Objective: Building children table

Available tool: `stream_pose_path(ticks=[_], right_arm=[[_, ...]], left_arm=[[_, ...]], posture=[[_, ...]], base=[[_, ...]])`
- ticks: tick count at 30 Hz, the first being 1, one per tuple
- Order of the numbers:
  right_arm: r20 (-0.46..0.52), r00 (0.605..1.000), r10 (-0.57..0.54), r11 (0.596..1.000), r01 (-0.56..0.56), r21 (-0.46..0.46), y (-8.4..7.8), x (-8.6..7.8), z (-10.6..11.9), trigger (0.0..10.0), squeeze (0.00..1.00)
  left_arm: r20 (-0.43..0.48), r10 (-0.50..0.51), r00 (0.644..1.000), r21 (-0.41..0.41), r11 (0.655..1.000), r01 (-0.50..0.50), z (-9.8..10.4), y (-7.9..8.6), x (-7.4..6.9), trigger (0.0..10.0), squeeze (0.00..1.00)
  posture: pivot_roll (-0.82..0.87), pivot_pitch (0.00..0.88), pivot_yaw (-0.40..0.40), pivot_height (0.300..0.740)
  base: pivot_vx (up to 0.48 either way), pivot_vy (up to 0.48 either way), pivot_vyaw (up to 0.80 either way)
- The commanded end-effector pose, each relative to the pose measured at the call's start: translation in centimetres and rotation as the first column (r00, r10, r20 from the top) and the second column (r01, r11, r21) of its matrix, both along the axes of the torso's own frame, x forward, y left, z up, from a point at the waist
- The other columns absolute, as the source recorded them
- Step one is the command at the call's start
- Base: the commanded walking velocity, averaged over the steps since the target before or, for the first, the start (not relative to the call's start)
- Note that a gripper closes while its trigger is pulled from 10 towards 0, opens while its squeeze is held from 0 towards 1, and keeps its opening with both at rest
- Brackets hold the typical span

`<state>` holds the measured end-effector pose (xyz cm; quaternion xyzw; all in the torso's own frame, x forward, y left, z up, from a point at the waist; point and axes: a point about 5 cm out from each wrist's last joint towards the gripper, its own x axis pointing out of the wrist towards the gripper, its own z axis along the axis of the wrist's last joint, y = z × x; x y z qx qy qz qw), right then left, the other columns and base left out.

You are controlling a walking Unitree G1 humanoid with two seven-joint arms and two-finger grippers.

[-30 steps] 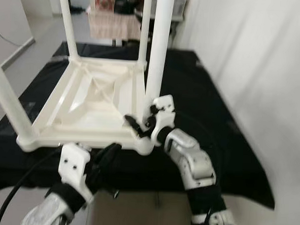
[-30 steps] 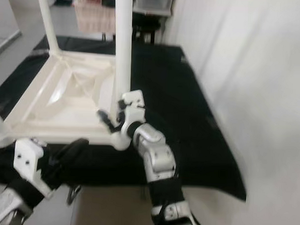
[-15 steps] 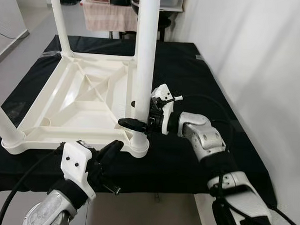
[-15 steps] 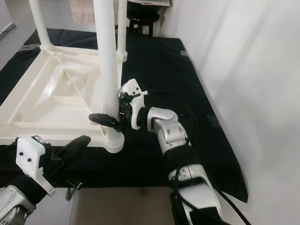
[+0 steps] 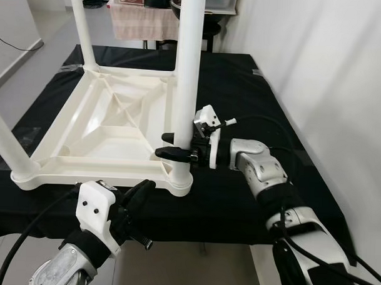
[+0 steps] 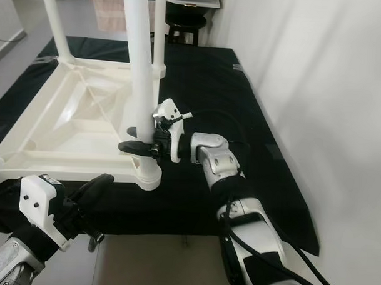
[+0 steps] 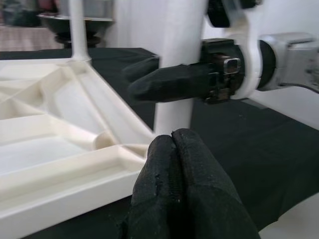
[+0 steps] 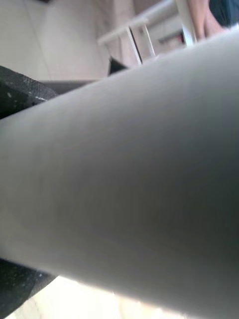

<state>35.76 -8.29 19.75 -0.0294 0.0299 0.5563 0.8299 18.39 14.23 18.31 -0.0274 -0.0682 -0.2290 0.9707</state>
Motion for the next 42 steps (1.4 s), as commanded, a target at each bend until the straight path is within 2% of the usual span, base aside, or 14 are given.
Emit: stream_pose_path(ticks=[1, 7, 9, 11, 21, 22, 24, 25, 26, 33, 35, 36, 37, 42], right_arm=[[-0.028, 0.993, -0.116, 0.993, 0.116, -0.001, -0.8, -0.3, -0.2, 0.0, 0.00], [-0.083, 0.945, -0.318, 0.947, 0.321, 0.031, -0.3, -1.5, -1.6, 0.0, 0.00], [-0.090, 0.845, -0.527, 0.849, 0.529, -0.006, 2.5, -4.1, -4.4, 0.0, 0.00], [-0.103, 0.813, -0.574, 0.818, 0.576, -0.009, 3.3, -4.8, -4.9, 0.0, 0.00], [-0.080, 0.803, -0.590, 0.807, 0.591, -0.022, 4.5, -3.9, -4.7, 0.0, 0.00], [-0.085, 0.800, -0.594, 0.804, 0.593, -0.031, 4.6, -4.1, -4.6, 1.5, 0.00], [-0.088, 0.798, -0.596, 0.803, 0.595, -0.038, 4.7, -4.2, -4.6, 1.5, 0.00], [-0.093, 0.822, -0.561, 0.827, 0.562, -0.020, 4.9, -4.2, -4.2, 10.0, 0.00], [-0.093, 0.858, -0.505, 0.861, 0.509, 0.018, 5.1, -4.1, -3.5, 10.0, 1.00], [-0.045, 0.955, -0.293, 0.948, 0.296, 0.118, 5.0, -3.1, -0.9, 10.0, 1.00], [0.033, 0.999, -0.009, 0.995, 0.006, 0.096, 3.9, -2.2, 1.1, 10.0, 1.00], [0.052, 0.995, 0.081, 0.995, -0.084, 0.060, 3.5, -2.1, 1.4, 10.0, 0.11], [0.060, 0.990, 0.129, 0.991, -0.131, 0.036, 3.3, -2.1, 1.4, 10.0, 0.00], [0.054, 0.981, 0.184, 0.983, -0.185, 0.000, 2.8, -1.4, 1.7, 10.0, 0.00]], left_arm=[[-0.002, -0.008, 1.000, -0.005, 1.000, 0.008, 0.1, -0.1, -0.1, 10.0, 0.00], [0.001, -0.008, 1.000, -0.005, 1.000, 0.008, 0.1, -0.1, -0.1, 10.0, 0.00], [0.004, -0.004, 1.000, -0.002, 1.000, 0.004, 0.1, 0.0, 0.0, 10.0, 0.00], [0.004, -0.003, 1.000, -0.002, 1.000, 0.003, 0.1, 0.1, 0.0, 10.0, 0.00], [0.010, 0.004, 1.000, -0.002, 1.000, -0.004, 0.1, -0.1, 0.1, 10.0, 0.00], [0.011, 0.007, 1.000, -0.002, 1.000, -0.007, 0.1, 0.0, 0.2, 10.0, 0.00], [0.012, 0.009, 1.000, -0.002, 1.000, -0.009, 0.1, 0.0, 0.2, 10.0, 0.00], [0.012, 0.008, 1.000, -0.004, 1.000, -0.008, 0.1, -0.1, 0.2, 10.0, 0.00], [0.012, 0.007, 1.000, -0.005, 1.000, -0.006, 0.1, -0.1, 0.3, 10.0, 0.00], [0.013, 0.003, 1.000, -0.008, 1.000, -0.003, 0.1, -0.2, 0.4, 10.0, 0.00], [0.012, 0.002, 1.000, -0.010, 1.000, -0.002, 0.1, -0.2, 0.3, 10.0, 0.00], [0.011, 0.002, 1.000, -0.010, 1.000, -0.002, 0.1, -0.2, 0.2, 10.0, 0.00], [0.010, 0.002, 1.000, -0.010, 1.000, -0.002, 0.1, -0.2, 0.2, 10.0, 0.00], [0.007, 0.002, 1.000, -0.010, 1.000, -0.002, 0.1, -0.2, 0.1, 10.0, 0.00]], posture=[[0.04, 0.085, -0.097, 0.740], [0.04, 0.086, -0.099, 0.740], [0.03, 0.077, -0.086, 0.740], [0.03, 0.077, -0.086, 0.740], [0.04, 0.074, -0.099, 0.740], [0.04, 0.073, -0.099, 0.740], [0.04, 0.073, -0.099, 0.740], [0.04, 0.073, -0.098, 0.740], [0.04, 0.072, -0.098, 0.740], [0.04, 0.070, -0.097, 0.740], [0.04, 0.071, -0.096, 0.740], [0.05, 0.073, -0.094, 0.740], [0.05, 0.073, -0.094, 0.740], [0.05, 0.076, -0.093, 0.740]], base=[[0.000, 0.000, 0.00], [0.000, 0.000, 0.00], [0.000, 0.000, 0.00], [0.000, 0.000, 0.00], [0.000, 0.000, 0.00], [0.000, 0.000, 0.00], [0.000, 0.000, 0.00], [0.000, 0.000, 0.00], [0.000, 0.000, 0.00], [0.000, 0.000, 0.00], [0.000, 0.000, 0.00], [0.000, 0.000, 0.00], [0.000, 0.000, 0.00], [0.000, 0.000, 0.00]])
